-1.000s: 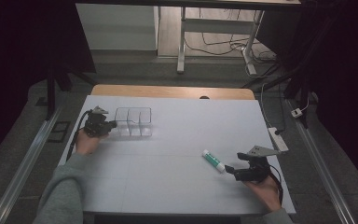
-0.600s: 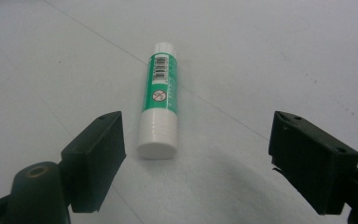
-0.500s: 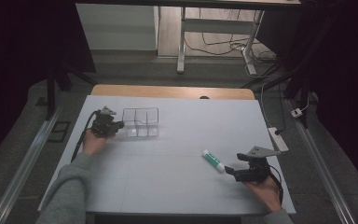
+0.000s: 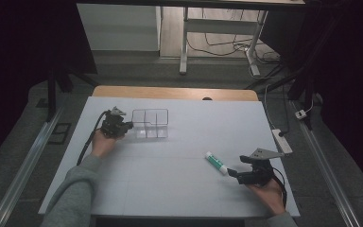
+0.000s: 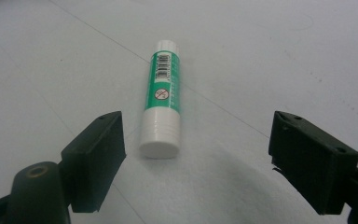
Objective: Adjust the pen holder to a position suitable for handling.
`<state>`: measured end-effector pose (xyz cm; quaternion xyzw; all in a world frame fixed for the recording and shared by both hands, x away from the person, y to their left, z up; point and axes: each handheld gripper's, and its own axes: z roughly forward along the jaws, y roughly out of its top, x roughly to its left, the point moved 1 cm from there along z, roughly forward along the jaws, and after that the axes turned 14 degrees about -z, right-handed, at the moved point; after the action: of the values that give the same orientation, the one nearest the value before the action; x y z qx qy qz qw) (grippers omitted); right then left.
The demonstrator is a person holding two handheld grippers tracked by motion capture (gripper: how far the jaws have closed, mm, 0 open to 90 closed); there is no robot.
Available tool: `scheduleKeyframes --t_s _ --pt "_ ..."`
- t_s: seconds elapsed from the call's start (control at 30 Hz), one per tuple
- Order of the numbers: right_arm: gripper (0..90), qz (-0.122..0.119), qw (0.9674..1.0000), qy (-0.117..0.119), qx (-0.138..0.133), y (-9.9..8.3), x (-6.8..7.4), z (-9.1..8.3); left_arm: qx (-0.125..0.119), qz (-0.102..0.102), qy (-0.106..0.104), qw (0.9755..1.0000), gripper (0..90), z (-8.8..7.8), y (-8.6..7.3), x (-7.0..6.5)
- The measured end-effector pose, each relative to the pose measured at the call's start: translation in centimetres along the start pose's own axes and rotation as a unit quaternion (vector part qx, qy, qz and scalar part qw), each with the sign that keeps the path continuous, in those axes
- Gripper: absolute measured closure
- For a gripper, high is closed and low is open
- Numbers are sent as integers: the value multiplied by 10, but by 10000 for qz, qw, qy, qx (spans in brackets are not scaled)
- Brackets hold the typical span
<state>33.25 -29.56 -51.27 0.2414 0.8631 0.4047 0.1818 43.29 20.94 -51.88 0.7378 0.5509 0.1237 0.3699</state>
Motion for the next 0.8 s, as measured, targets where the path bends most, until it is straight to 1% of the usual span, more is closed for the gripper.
scheduleKeyframes --t_s 0.1,0.33,0.5,0.6,0.8 --pt "178 7 10000 4 9 0 0 0 -7 36 -22 10000 887 2 1 -3" --pt "178 9 10000 4 17 0 0 0 -12 44 -55 10000 887 9 7 -9" --pt "178 0 10000 -2 23 0 1 0 -14 181 -102 9998 886 18 11 -21" --pt "178 14 10000 6 -7 0 0 0 31 258 -129 9996 887 22 12 -28" --pt "178 6 10000 18 5 -1 1 0 56 303 -182 9994 887 27 15 -34"
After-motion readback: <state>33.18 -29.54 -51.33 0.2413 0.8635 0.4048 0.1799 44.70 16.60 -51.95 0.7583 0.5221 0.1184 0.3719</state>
